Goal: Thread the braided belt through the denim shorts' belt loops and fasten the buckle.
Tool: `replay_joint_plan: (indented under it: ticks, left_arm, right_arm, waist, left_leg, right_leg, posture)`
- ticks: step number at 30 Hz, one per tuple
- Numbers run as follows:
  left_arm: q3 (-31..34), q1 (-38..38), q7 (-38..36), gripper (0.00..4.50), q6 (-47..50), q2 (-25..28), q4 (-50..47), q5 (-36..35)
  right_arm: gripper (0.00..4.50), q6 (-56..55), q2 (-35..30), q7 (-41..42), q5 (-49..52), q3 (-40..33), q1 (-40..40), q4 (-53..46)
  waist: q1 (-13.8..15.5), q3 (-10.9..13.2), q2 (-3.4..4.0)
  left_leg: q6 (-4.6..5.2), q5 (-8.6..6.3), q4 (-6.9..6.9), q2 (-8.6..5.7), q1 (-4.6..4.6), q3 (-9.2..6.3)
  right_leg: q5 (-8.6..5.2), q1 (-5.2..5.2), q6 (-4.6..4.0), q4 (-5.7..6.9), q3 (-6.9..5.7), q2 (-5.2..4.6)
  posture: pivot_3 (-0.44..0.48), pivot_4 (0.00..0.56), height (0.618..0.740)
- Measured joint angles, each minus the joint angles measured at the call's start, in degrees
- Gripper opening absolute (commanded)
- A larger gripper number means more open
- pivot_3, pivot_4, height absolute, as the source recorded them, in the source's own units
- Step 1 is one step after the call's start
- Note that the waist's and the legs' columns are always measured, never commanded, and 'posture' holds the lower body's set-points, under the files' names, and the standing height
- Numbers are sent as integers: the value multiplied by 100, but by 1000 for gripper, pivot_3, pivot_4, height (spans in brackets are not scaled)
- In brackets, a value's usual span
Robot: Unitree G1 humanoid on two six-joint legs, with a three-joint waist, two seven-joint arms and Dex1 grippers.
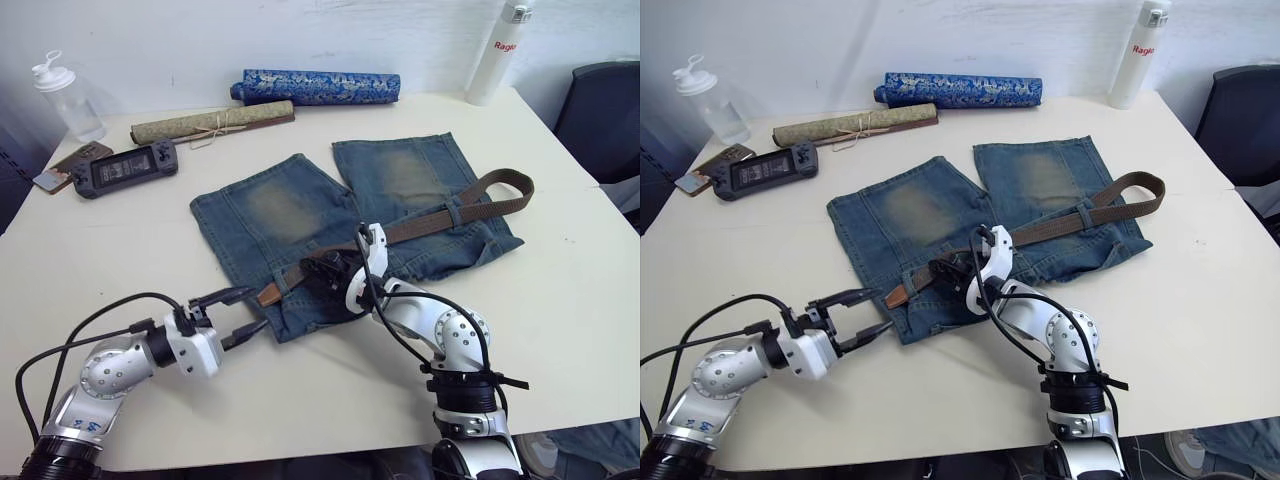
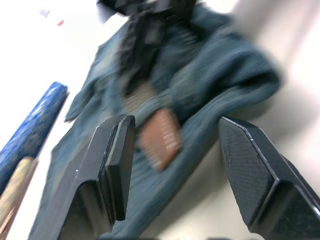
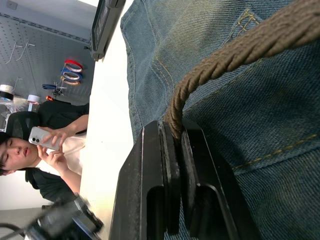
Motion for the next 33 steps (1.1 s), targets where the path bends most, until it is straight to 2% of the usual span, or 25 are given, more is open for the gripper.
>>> replay_joint_plan:
  ticks: [4, 9, 14, 16, 20, 31, 33]
  left_arm:
    - [73, 51, -95, 2893, 290, -16, -155, -316]
    - [63, 71, -209, 2893, 335, -58, -158, -315]
    - [-74, 21, -210, 2893, -39, -160, -71, 248]
    - [-109, -168, -55, 2893, -333, -208, 169, 826]
    - [-99, -437, 283, 2893, -509, -247, 391, 1330]
    - [-95, -354, 507, 2893, -792, -167, 569, 1466]
    - [-95, -356, 541, 2369, -790, -158, 569, 1494]
  right_arm:
    - [0, 7, 4, 7, -5, 0, -2, 3]
    - [0, 7, 11, 12, -23, 0, -1, 1]
    - [0, 7, 29, 13, -38, -2, 2, -4]
    - [0, 6, 30, 12, -43, -6, 6, -8]
    - [0, 6, 61, 12, -44, -6, 10, -8]
    - [0, 5, 83, 19, -98, -7, 13, -14]
    - [0, 5, 85, 21, -101, -7, 13, -14]
  waist:
    - [-1, 0, 0]
    - [0, 0, 0]
    - [0, 0, 0]
    - [10, -1, -1]
    - [-7, -2, 0]
    - [-6, -2, 2]
    - [-6, -2, 2]
  left_leg:
    - [0, 0, 0, 1, 0, 0]
    - [0, 0, 0, 1, 0, 1]
    - [0, 0, 0, 2, 0, 2]
    - [0, 0, 0, 2, 0, 3]
    - [0, 0, -2, 2, 2, 2]
    - [0, -1, -2, 2, 2, 0]
    - [0, -1, -2, 2, 2, 0]
  right_leg:
    - [-1, 0, 0, 0, 0, 1]
    - [-2, 0, -1, 0, 0, 1]
    - [-3, 0, -2, 0, 0, 2]
    - [-3, 0, -2, 1, 0, 2]
    - [-3, 0, -2, 1, 0, 3]
    - [-3, -1, -2, 1, 0, 4]
    - [-3, -1, -2, 2, 0, 4]
  posture:
    - [0, 150, 637]
    - [0, 150, 637]
    - [0, 150, 637]
    - [0, 150, 637]
    - [0, 150, 637]
    - [0, 150, 637]
    - [0, 150, 637]
